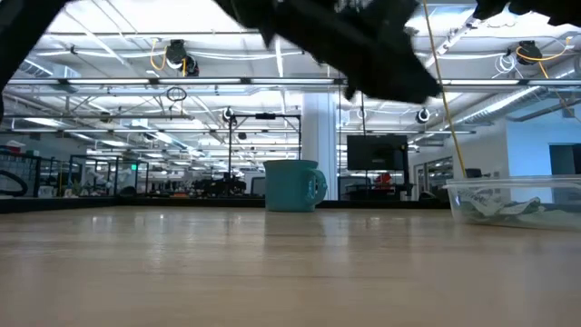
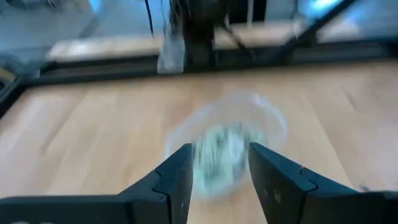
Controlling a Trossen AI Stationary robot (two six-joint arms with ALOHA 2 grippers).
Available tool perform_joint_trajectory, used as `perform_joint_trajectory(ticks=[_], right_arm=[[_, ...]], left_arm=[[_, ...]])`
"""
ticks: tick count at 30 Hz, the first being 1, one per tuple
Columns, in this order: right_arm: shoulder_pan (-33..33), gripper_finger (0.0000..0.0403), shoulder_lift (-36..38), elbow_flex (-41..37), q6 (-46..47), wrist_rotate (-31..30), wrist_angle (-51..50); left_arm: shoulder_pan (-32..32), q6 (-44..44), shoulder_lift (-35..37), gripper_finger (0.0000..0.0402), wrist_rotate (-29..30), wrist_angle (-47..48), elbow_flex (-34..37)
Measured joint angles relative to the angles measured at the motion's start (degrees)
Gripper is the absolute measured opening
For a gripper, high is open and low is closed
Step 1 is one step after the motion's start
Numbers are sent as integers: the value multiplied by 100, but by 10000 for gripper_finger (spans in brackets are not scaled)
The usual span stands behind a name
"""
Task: Pick and place Stevia / Truvia into bins
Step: Return to Home Position
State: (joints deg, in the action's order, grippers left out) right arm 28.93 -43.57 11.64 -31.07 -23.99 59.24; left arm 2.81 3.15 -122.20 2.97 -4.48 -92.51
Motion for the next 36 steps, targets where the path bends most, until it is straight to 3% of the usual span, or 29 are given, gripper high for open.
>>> perform_joint_trajectory(ticks=[9, 11, 14, 19, 23, 27, 31, 36], right_arm=[[15, 171, 42, 0, -416, -242, -59], [55, 171, 114, -1, -386, -807, -18], [178, 171, 286, -2, -442, -2185, 153], [490, 171, 569, -2, -462, -3902, 1069], [957, 171, 894, -2, -1309, -4875, 1315], [1525, 171, 875, -2, -1447, -4930, 26], [1871, 171, 878, -2, -1415, -4493, -209], [2090, 171, 1042, -2, -1486, -4506, 52]], left_arm=[[-18, 170, 2414, 164, 241, 4282, -7], [-16, -209, 2916, 164, 433, 5227, -4], [9, -784, 3694, 164, 812, 6461, 0], [508, -1755, 5055, 164, 1976, 7497, 353], [1205, -2781, 6452, 164, 3043, 7715, 1323], [1900, -3519, 7850, 163, 3474, 7261, 2858], [2279, -3018, 9093, 163, 3609, 5734, 4453], [2387, -2080, 10068, 163, 3333, 4128, 5909]])
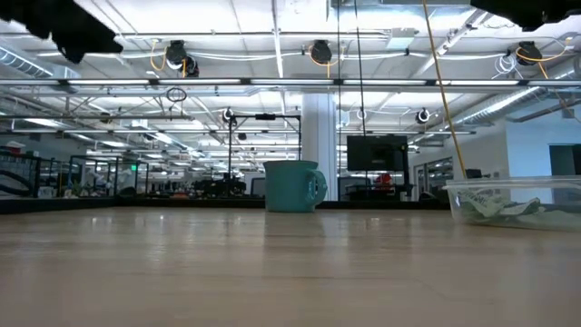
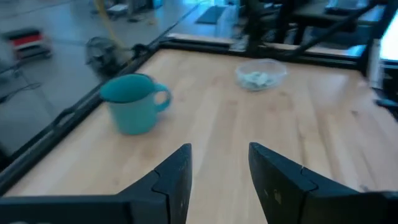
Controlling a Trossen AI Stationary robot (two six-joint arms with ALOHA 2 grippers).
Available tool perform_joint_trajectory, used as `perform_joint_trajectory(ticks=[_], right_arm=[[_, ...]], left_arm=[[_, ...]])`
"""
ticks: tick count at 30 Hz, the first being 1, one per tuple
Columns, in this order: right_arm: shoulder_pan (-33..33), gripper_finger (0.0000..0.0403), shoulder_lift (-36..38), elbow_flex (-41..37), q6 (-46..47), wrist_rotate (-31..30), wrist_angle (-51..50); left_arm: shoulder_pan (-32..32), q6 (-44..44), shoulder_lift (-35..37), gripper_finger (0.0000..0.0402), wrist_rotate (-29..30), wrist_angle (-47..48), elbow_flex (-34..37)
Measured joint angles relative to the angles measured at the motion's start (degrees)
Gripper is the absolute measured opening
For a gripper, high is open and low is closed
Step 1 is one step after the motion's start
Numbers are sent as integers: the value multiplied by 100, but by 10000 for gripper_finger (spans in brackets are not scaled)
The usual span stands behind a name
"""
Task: Pick and place Stevia / Truvia into bins
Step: Return to Home Position
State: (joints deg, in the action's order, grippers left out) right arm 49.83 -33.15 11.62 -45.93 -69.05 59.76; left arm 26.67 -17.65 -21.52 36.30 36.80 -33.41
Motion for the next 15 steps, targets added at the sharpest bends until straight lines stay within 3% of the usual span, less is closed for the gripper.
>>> perform_joint_trajectory(ticks=[8, 15], right_arm=[[-45, 171, 50, 0, 272, 3, -702], [-501, 171, 53, -2, 879, 19, -1441]], left_arm=[[-2, 367, 780, 164, -324, -1722, 1887], [-128, 478, 1183, 164, -141, -2044, 2322]])
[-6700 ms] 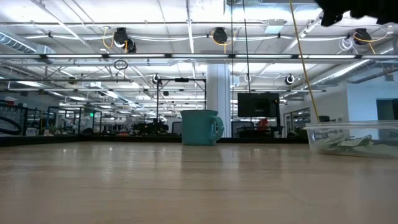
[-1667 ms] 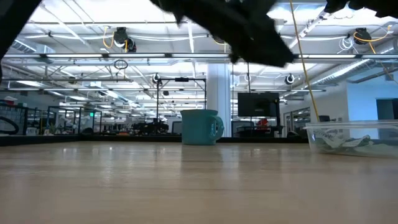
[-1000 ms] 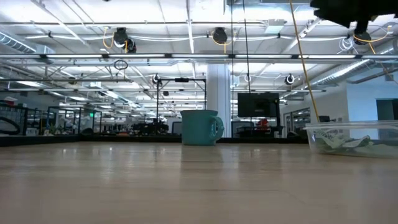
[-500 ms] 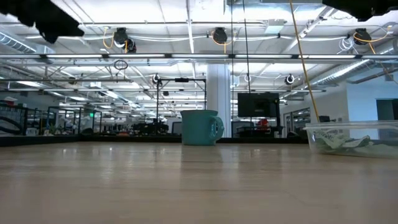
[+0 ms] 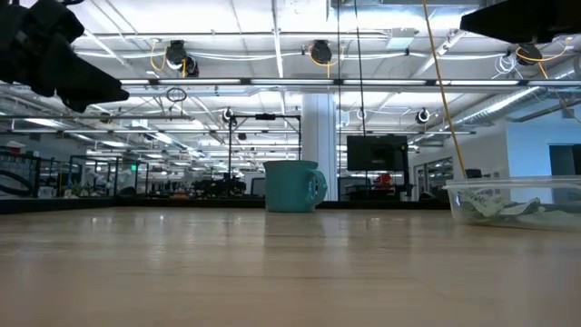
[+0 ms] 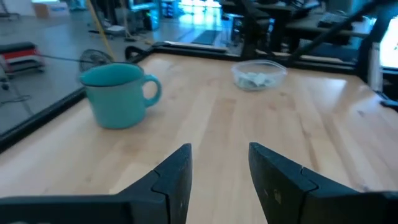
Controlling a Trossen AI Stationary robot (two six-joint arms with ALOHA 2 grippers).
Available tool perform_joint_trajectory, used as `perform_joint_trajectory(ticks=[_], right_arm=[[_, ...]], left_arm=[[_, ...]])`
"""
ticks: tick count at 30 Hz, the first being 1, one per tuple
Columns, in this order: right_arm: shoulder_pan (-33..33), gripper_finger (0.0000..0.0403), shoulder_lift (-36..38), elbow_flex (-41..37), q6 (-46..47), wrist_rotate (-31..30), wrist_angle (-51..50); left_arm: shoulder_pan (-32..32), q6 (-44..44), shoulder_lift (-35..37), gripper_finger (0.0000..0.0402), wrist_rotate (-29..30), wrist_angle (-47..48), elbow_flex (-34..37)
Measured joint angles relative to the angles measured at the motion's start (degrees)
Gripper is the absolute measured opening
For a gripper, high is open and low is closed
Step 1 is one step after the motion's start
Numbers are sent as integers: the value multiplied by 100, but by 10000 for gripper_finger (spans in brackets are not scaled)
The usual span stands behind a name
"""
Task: Pick and place Stevia / Truvia into bins
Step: Return to Home Position
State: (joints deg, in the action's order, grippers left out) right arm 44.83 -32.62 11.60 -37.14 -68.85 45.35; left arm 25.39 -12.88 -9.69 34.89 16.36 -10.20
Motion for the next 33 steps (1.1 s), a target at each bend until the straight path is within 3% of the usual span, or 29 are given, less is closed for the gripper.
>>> perform_joint_trajectory(ticks=[7, 15, 22, 33], right_arm=[[-761, 171, 2, -2, 747, 952, -816], [-1531, 171, 312, -9, 1690, 1411, -1989], [-1752, 171, 1262, -9, 2374, 1488, -3468], [-1750, 171, 2847, -9, 2600, 1546, -4751]], left_arm=[[-384, 315, 391, 164, -212, -5, 13], [-733, 513, 651, 163, -613, 214, 13], [-998, 228, 913, 163, -795, 673, 11], [-1198, 241, 939, 164, -919, 614, 13]])
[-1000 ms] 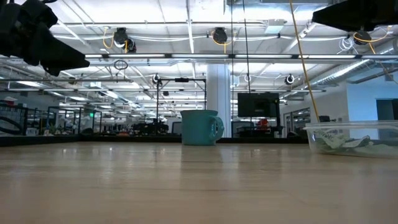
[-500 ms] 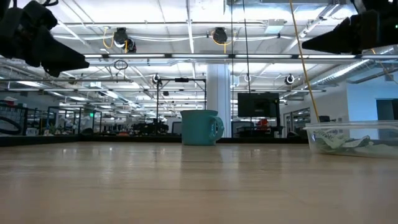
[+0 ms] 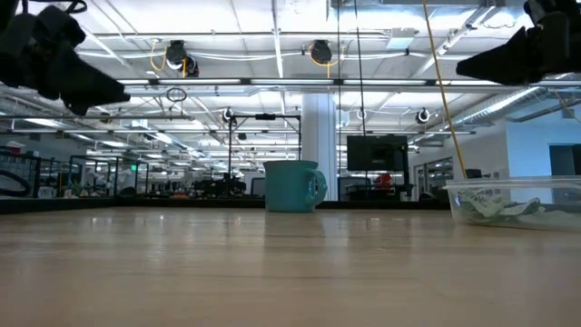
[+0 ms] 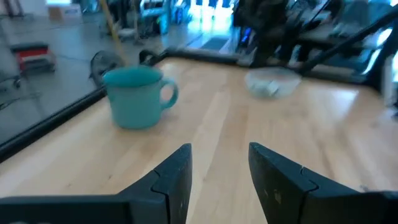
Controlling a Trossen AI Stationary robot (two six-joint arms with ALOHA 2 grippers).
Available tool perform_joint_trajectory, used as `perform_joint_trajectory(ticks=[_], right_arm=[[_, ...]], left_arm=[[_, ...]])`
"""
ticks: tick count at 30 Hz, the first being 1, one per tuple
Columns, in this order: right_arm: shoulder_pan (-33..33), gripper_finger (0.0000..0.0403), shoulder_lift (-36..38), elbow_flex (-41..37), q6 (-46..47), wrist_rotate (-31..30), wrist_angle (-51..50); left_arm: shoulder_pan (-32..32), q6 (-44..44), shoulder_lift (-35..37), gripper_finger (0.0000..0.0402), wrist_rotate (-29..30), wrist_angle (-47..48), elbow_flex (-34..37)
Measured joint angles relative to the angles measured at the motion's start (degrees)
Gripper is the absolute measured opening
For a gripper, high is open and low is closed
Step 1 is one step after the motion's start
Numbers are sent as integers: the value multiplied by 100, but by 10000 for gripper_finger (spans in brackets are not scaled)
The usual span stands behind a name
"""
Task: Pick and place Stevia / Truvia into bins
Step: Return to Home Position
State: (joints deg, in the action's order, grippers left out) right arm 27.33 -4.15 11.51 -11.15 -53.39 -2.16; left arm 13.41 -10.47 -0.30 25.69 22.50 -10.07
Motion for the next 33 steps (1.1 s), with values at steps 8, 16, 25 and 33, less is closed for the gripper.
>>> perform_joint_trajectory(ticks=[8, 16, 25, 33], right_arm=[[0, 171, 408, -41, -330, 1234, 96], [-2, 171, 407, -341, -468, 1296, 409], [-2, 171, 409, -801, -443, 1299, 813], [-2, 171, 409, -816, -583, 1299, 840]], left_arm=[[6, 883, 0, 164, -786, -1673, 621], [6, 763, -17, 163, -820, -1687, 656], [6, 829, -17, 164, -820, -1680, 656], [6, 934, -17, 163, -740, -1680, 656]])
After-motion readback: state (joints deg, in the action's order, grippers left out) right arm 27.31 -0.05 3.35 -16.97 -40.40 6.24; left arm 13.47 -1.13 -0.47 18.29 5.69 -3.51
